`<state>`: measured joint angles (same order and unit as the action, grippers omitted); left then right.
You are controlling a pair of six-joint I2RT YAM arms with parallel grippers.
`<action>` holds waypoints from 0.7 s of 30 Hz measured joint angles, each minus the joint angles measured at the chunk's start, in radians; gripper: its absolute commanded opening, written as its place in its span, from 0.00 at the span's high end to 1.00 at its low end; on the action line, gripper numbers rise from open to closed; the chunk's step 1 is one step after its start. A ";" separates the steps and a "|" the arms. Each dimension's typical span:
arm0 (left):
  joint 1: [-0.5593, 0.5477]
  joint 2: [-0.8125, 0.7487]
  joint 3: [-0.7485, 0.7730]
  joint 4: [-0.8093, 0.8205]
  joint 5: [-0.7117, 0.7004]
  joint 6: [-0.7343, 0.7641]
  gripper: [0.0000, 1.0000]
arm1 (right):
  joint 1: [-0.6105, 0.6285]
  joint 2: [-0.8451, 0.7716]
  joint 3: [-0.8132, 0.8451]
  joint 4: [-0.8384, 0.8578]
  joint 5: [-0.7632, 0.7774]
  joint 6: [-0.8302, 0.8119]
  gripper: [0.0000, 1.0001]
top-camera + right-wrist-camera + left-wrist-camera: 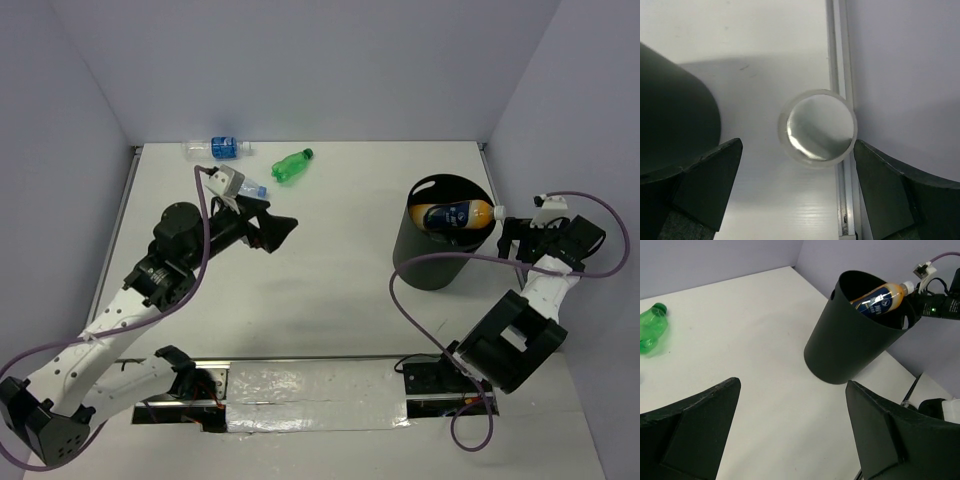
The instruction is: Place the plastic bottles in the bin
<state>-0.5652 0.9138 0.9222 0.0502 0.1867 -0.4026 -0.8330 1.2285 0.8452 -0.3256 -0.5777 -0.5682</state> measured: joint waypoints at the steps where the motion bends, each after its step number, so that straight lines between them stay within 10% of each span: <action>1: 0.000 -0.008 -0.010 -0.010 -0.005 0.010 0.01 | 0.006 0.018 0.000 0.017 0.017 0.006 0.00; 16: 0.002 -0.082 -0.077 -0.076 -0.034 0.069 0.01 | 0.070 0.192 0.000 0.157 0.158 0.032 0.01; 21: 0.002 -0.116 -0.081 -0.091 -0.045 0.090 0.01 | 0.082 0.247 0.000 0.145 0.160 0.024 0.37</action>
<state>-0.5632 0.7982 0.8410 -0.0410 0.1421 -0.3126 -0.7506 1.4754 0.8455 -0.1802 -0.4179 -0.5442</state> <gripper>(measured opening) 0.994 0.759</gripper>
